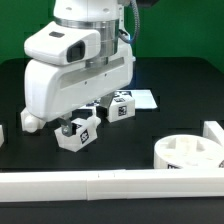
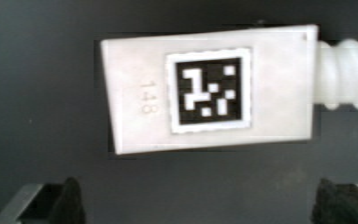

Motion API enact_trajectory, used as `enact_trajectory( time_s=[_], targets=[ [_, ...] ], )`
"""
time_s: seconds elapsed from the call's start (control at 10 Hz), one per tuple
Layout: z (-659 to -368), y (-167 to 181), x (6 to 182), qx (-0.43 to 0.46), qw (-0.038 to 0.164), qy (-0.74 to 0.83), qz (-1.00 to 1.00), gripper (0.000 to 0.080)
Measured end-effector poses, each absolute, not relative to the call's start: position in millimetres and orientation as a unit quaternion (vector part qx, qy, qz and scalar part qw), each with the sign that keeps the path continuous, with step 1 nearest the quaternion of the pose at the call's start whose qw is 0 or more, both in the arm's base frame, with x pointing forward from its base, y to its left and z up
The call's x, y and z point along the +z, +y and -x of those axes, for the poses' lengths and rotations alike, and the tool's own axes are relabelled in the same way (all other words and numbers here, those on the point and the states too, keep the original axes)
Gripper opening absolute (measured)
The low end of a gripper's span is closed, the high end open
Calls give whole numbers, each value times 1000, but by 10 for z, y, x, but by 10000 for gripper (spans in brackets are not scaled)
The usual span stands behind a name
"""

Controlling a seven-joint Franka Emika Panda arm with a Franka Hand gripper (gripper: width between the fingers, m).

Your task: Assemble stool

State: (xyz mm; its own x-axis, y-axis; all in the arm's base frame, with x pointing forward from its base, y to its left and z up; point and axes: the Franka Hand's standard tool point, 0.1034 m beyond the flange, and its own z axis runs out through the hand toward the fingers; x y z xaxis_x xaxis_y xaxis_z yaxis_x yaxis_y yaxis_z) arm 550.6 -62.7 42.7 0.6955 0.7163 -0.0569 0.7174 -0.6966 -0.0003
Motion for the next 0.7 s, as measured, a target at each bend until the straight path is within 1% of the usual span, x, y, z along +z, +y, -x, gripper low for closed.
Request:
enact_trajectory(
  time_s=[0.1, 0.3, 0.5, 0.7],
  targets=[
    [-5507, -624, 427, -26, 10, 374, -927, 649],
    [-5518, -635, 492, -15, 4, 209, -978, 649],
    [-5482, -668, 469, -12, -13, 105, -994, 649],
    [-5485, -628, 464, -13, -14, 72, -997, 649]
  ],
)
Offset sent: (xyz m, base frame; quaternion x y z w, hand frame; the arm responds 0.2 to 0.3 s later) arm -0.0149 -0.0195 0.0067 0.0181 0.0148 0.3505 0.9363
